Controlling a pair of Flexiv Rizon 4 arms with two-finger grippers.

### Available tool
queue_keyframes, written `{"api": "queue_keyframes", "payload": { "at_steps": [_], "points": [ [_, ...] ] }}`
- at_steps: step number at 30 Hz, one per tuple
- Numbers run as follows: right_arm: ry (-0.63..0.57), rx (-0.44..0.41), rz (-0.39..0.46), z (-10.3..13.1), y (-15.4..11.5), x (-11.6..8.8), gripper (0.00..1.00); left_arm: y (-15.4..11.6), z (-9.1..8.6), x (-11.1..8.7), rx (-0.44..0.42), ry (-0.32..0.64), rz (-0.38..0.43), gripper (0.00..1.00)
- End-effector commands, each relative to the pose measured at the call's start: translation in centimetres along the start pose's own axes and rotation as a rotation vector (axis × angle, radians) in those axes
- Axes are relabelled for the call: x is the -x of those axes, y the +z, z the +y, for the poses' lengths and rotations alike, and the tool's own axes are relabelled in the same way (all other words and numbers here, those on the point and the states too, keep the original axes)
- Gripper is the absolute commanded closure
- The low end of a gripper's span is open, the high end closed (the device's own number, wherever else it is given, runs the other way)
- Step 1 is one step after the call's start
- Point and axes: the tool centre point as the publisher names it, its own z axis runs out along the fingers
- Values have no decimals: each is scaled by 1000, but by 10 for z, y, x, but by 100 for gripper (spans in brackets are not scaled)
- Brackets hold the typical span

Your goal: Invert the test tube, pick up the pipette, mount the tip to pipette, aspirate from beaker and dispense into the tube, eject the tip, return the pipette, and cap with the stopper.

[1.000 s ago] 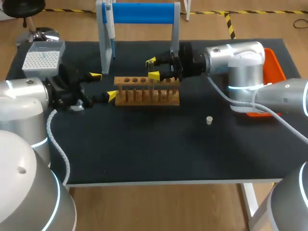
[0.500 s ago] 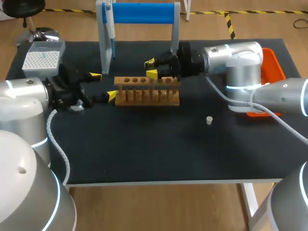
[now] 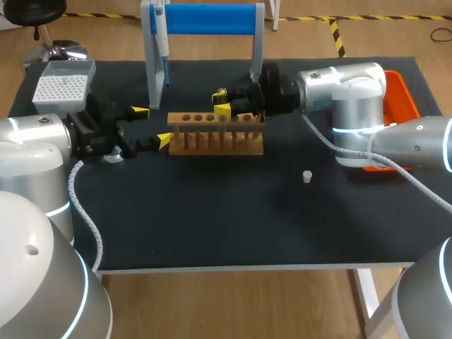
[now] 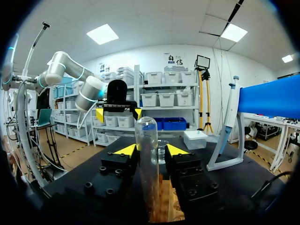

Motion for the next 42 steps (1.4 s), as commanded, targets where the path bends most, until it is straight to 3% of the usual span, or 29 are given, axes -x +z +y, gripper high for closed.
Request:
{"api": "queue_keyframes", "payload": {
  "at_steps": [1, 8, 14, 20, 22, 42],
  "points": [
    [-1, -2, -11, 2, -3, -5, 70, 1, 1, -1, -4, 0, -6, 0],
    [-3, -1, -17, 3, -5, -8, 71, 1, 1, -1, -4, 0, -6, 0],
    [-7, -5, -15, 4, -5, -9, 78, 1, 1, -1, -4, 0, -6, 0],
    [-6, -7, -19, 4, -4, -10, 91, 1, 1, -1, -4, 0, -6, 0],
    [-5, -8, -22, 4, -4, -10, 100, 1, 1, -1, -4, 0, -6, 0],
    [-10, -11, -38, 15, -7, -5, 100, 1, 1, -1, -4, 0, -6, 0]
  ]
}}
